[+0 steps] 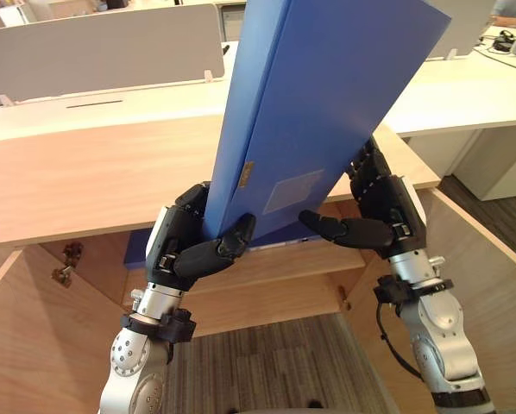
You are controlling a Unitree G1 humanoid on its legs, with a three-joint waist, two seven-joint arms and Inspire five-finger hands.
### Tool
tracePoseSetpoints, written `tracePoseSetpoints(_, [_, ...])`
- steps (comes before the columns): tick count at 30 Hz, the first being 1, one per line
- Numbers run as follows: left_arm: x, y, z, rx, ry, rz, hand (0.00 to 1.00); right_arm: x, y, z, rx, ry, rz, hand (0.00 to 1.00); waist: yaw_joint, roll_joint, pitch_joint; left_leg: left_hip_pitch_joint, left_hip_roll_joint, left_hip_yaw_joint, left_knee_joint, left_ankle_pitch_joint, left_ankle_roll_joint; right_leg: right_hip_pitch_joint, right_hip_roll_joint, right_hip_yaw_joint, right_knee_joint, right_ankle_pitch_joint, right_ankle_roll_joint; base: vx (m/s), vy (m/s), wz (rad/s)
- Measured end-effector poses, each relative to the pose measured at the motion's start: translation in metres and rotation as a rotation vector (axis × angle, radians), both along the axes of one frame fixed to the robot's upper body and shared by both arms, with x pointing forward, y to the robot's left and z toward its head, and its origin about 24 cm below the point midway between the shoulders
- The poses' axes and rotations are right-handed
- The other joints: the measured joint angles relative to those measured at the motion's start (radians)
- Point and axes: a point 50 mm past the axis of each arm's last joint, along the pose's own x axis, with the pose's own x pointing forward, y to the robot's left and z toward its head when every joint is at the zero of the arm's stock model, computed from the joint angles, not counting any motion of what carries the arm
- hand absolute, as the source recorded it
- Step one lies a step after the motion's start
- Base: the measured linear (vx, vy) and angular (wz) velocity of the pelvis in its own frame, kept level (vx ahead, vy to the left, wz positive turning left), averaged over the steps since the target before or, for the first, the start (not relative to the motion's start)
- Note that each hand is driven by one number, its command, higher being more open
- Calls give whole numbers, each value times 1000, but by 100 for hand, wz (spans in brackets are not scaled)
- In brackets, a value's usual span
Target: Walk over to the cabinet, pick up the folder, carry it to the office cabinet, place the folder inside the office cabinet, then close the office cabinet door
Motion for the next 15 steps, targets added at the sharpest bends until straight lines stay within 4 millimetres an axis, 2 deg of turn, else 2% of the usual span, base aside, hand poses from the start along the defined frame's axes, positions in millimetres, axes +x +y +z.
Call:
tracePoseSetpoints(9, [1, -3, -5, -92, 53, -64, 0, 31, 6, 2, 45, 38, 65, 100, 28, -1, 0, -19, -16, -68, -7, 24, 13, 15, -18, -71, 3, -1, 0, -43, -5, 22])
tracePoseSetpoints(10, [1, -3, -5, -98, 55, -65, 0, 32, 7, 1, 49, 43, 70, 0, 28, -1, 0, -19, -16, -72, -7, 26, 13, 15, -19, -74, 3, -1, 0, -73, -9, 22])
tracePoseSetpoints(15, [3, -3, -3, -130, 50, -76, 0, 41, 11, -8, 102, 102, 139, 0, 46, -1, 0, -28, -17, -86, -8, 39, 13, 9, -21, -91, 6, -2, -2, -56, -6, 10])
